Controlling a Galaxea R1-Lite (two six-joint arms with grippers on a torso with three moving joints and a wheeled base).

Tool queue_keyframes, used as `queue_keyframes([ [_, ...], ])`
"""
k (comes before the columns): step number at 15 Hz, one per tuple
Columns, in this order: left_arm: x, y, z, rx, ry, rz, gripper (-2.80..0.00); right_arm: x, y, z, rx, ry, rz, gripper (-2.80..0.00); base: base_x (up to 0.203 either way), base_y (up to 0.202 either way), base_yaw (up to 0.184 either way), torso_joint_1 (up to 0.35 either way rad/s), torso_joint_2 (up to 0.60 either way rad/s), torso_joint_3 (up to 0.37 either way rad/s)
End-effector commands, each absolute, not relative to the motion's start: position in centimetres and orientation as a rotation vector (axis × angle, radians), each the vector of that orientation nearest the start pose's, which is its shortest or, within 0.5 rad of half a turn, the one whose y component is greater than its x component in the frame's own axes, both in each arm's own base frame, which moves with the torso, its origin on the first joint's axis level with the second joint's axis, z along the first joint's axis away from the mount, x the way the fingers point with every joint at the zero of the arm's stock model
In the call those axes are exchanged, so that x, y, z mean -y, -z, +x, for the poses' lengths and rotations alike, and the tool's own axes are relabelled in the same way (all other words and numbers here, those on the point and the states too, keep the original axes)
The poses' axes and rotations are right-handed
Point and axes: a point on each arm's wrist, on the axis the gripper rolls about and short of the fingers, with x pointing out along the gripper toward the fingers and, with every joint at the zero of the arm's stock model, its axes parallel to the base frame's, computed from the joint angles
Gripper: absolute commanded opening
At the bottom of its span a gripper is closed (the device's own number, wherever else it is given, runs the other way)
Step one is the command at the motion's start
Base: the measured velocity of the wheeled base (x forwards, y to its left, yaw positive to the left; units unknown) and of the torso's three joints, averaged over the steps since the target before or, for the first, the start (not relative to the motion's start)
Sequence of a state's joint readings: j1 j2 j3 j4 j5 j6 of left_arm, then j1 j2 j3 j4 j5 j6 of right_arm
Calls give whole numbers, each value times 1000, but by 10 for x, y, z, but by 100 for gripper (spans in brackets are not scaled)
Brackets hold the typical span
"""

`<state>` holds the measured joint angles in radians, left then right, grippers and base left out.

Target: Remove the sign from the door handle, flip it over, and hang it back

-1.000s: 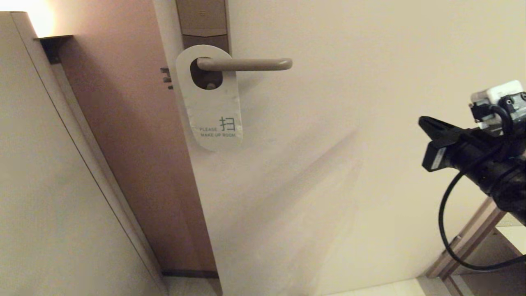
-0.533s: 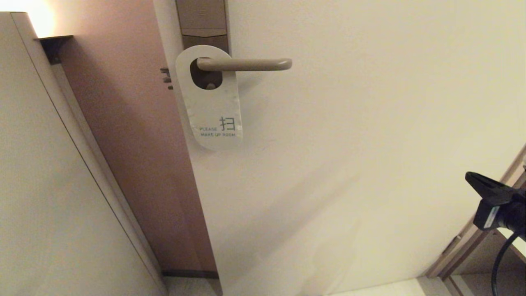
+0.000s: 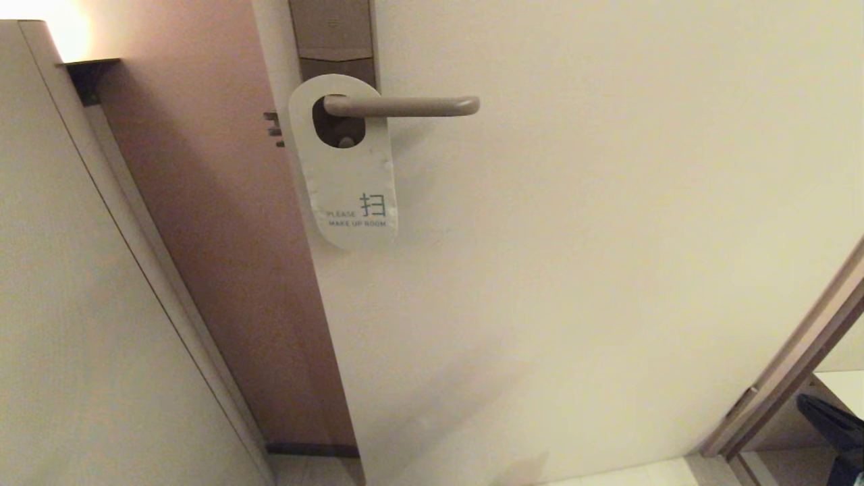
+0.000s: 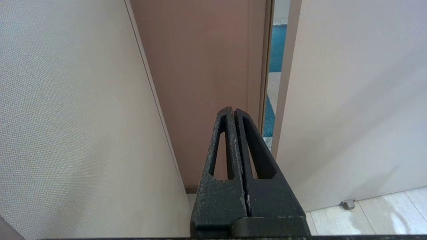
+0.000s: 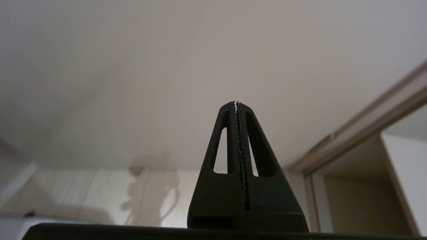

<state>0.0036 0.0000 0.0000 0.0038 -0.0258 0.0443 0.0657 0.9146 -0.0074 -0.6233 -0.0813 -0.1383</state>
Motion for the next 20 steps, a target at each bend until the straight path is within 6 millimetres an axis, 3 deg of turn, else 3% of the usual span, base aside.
queue_keyframes([
  [1, 1, -75, -23, -6, 22, 44, -280, -2, -117, 65, -248, 1, -154, -280, 0, 0, 0, 0, 0, 0],
  [5, 1, -75, -23, -6, 23, 44, -280, 0, -97, 28, -319, 17, -114, -280, 0, 0, 0, 0, 0, 0],
  [9, 1, -75, -23, -5, 23, 44, -280, 0, -81, 0, -281, -50, -71, -280, 0, 0, 0, 0, 0, 0],
  [16, 1, -75, -23, -4, 22, 44, -280, 0, -75, -23, -21, -23, -73, -280, 0, 0, 0, 0, 0, 0],
  [20, 1, -75, -23, -4, 22, 44, -280, 0, -75, -23, -4, -19, -57, -280, 0, 0, 0, 0, 0, 0],
])
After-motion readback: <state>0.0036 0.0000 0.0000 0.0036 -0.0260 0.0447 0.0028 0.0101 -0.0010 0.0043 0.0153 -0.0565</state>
